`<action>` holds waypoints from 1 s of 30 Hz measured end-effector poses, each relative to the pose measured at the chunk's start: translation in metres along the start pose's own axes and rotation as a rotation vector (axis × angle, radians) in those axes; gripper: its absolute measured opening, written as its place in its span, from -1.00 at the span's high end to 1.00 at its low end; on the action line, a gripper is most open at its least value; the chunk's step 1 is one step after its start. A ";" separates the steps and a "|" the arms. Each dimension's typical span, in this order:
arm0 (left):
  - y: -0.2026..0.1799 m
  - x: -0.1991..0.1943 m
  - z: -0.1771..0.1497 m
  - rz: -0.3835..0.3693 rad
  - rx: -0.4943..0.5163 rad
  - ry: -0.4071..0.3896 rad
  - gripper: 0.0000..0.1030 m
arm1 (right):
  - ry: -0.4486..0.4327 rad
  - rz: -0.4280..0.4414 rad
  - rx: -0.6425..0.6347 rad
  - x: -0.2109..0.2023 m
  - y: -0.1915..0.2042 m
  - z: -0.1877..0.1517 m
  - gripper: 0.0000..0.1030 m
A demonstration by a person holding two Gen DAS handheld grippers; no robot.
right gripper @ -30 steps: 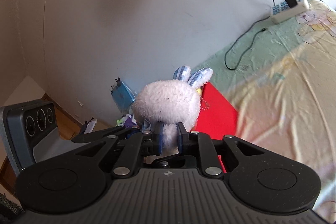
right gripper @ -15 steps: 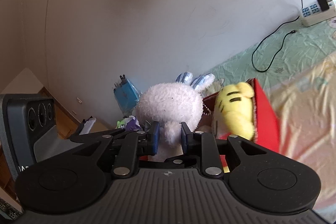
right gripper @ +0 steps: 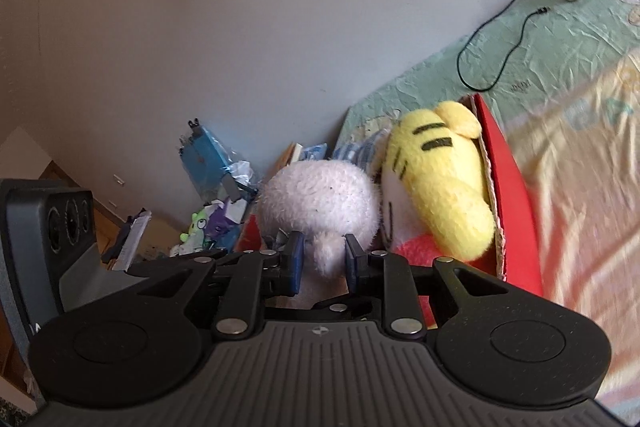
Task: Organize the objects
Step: 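Lower the white bunny into the red box and open the right tool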
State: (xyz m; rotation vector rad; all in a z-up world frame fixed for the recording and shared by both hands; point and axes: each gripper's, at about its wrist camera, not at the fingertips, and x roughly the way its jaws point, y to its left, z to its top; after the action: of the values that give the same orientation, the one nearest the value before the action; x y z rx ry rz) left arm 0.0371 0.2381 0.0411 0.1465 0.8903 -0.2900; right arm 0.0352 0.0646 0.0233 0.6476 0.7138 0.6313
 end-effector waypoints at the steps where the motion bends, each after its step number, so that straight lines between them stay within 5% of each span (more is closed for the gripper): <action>1: 0.000 0.000 0.000 -0.004 0.003 -0.001 -0.76 | 0.000 0.000 0.003 0.001 0.000 0.000 0.50; 30: -0.006 0.013 -0.010 -0.009 0.014 0.025 -0.93 | -0.037 -0.071 0.007 0.003 0.006 -0.020 0.41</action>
State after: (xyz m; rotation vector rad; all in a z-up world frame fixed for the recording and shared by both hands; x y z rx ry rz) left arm 0.0358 0.2321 0.0244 0.1595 0.9144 -0.3037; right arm 0.0202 0.0767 0.0154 0.6362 0.7015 0.5506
